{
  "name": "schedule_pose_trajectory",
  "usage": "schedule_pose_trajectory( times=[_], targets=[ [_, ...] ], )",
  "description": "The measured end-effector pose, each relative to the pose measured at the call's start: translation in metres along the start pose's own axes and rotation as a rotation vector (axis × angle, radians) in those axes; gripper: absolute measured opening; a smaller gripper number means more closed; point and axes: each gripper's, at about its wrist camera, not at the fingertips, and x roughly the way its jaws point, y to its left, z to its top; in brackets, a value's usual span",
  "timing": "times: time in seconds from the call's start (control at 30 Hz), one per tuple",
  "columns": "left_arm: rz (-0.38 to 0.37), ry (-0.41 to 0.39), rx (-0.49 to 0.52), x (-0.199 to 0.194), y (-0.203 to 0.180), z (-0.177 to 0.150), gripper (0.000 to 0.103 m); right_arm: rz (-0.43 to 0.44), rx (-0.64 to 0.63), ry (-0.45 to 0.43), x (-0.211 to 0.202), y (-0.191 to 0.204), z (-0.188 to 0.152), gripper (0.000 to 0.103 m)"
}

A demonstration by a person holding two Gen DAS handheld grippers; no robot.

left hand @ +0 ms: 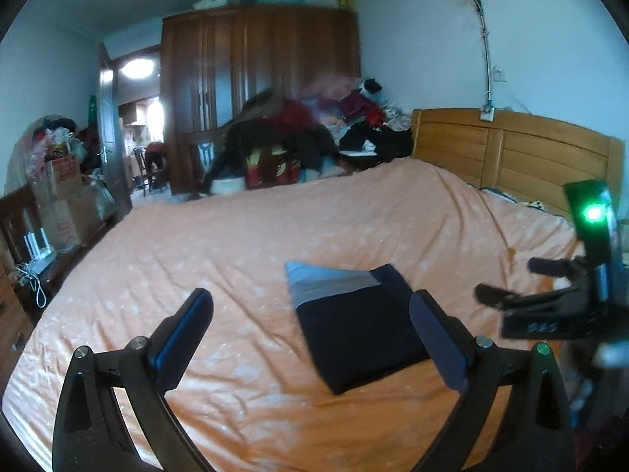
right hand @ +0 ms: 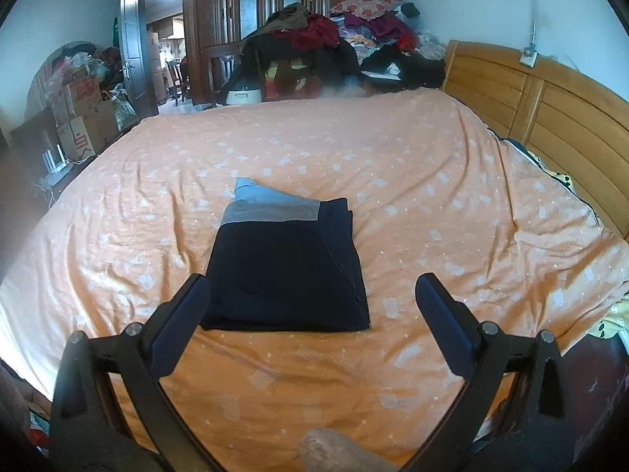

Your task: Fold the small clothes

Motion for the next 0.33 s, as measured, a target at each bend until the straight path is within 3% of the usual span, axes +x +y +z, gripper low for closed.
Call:
schedule_pose_trajectory(
  times=[0.33],
  targets=[
    [-0.022, -0.007, -0.005, -0.012, -0.01, 0.005, 0.101, -0.01, 0.006, 0.006, 0.002, -0.003, -0.001, 0.103]
  ],
)
